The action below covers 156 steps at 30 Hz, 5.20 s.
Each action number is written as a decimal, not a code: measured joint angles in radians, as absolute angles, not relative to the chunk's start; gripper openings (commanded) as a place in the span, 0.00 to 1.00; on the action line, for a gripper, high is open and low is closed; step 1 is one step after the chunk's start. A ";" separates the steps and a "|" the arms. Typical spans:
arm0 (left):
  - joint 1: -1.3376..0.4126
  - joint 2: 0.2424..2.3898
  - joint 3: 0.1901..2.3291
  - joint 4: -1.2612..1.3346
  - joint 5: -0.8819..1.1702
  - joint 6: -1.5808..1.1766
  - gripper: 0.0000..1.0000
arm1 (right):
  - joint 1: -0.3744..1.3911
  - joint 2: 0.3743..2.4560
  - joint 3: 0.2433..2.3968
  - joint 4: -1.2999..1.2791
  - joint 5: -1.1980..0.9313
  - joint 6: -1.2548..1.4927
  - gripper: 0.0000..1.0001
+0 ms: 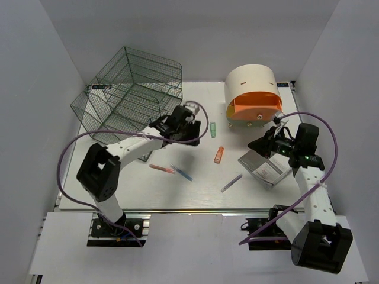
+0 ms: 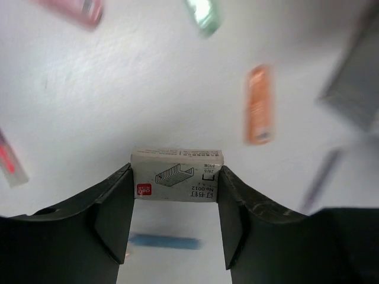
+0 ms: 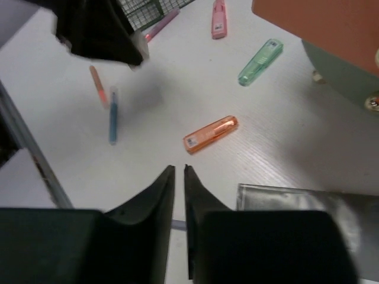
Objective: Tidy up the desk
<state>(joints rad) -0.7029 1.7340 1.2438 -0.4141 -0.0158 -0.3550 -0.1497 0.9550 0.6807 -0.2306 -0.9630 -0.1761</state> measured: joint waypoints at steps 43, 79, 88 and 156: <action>-0.732 2.186 2.017 0.053 0.356 -0.955 0.27 | -0.242 0.945 0.683 -0.210 -0.925 -0.125 0.00; -0.791 2.276 2.105 -0.052 0.190 -1.060 0.67 | -0.265 0.928 0.683 -0.207 -0.933 -0.103 0.00; -0.796 2.282 2.139 -0.064 0.174 -1.068 0.77 | -0.272 0.928 0.683 -0.208 -0.946 -0.100 0.01; -0.748 1.121 0.889 -0.120 -0.112 -0.154 0.83 | -0.010 1.483 1.119 -0.090 -0.376 -0.588 0.00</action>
